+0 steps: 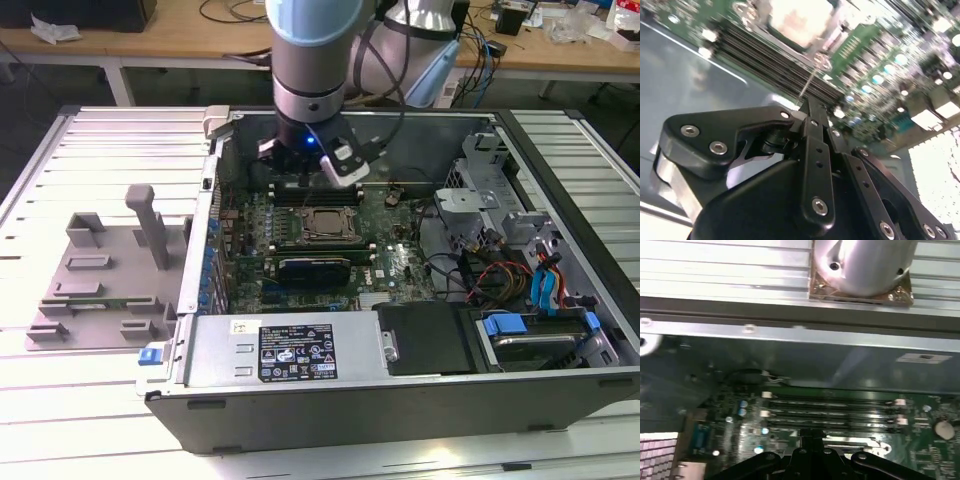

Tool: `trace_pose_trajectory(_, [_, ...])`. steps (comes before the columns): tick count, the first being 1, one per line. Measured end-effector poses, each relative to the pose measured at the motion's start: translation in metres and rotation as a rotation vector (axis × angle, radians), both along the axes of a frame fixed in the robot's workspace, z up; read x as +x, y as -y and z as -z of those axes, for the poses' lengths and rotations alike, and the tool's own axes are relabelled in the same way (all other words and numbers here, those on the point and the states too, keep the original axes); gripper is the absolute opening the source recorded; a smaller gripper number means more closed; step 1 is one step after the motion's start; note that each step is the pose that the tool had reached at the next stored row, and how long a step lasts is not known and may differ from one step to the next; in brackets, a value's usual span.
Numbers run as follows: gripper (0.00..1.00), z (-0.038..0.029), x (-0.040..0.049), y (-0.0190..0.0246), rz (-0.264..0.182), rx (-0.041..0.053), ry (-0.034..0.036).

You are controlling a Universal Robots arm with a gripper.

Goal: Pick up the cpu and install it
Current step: 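Install the first cpu locking lever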

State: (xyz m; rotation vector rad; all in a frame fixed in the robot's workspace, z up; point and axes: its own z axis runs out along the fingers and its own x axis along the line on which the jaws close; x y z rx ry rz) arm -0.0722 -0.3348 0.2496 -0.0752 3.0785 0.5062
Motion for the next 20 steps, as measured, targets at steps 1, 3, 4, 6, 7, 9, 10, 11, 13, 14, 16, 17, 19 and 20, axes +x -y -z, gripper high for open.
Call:
trace_pose_trajectory(1, [0.11, 0.0003, 0.0059, 0.0000, 0.000, -0.0006, -0.0006])
trace_pose_trajectory(3, [0.11, 0.0004, 0.0113, 0.0001, 0.000, -0.0014, -0.0013])
trace_pose_trajectory(4, [0.11, 0.0007, 0.0114, 0.0000, 0.000, -0.0012, -0.0010])
trace_pose_trajectory(6, [0.11, 0.0033, 0.0114, 0.0000, 0.000, -0.0014, 0.0139])
trace_pose_trajectory(7, [0.11, 0.0044, 0.0114, 0.0000, 0.000, -0.0013, 0.0178])
trace_pose_trajectory(9, [0.11, 0.0072, 0.0114, 0.0000, 0.026, -0.0018, 0.0187])
trace_pose_trajectory(10, [0.11, 0.0090, 0.0114, 0.0000, 0.055, -0.0022, 0.0187])
trace_pose_trajectory(11, [0.11, 0.0098, 0.0116, 0.0001, 0.075, -0.0030, 0.0186])
trace_pose_trajectory(13, [0.11, 0.0128, 0.0114, 0.0000, 0.075, -0.0036, 0.0209])
trace_pose_trajectory(14, [0.11, 0.0144, 0.0114, 0.0000, 0.075, -0.0036, 0.0215])
trace_pose_trajectory(16, [0.11, 0.0179, 0.0115, 0.0000, 0.075, -0.0041, 0.0220])
trace_pose_trajectory(17, [0.11, 0.0190, 0.0122, -0.0005, 0.078, -0.0049, 0.0220])
trace_pose_trajectory(19, [0.11, 0.0203, 0.0137, -0.0012, 0.085, -0.0084, 0.0222])
trace_pose_trajectory(20, [0.11, 0.0209, 0.0144, -0.0014, 0.089, -0.0102, 0.0222])
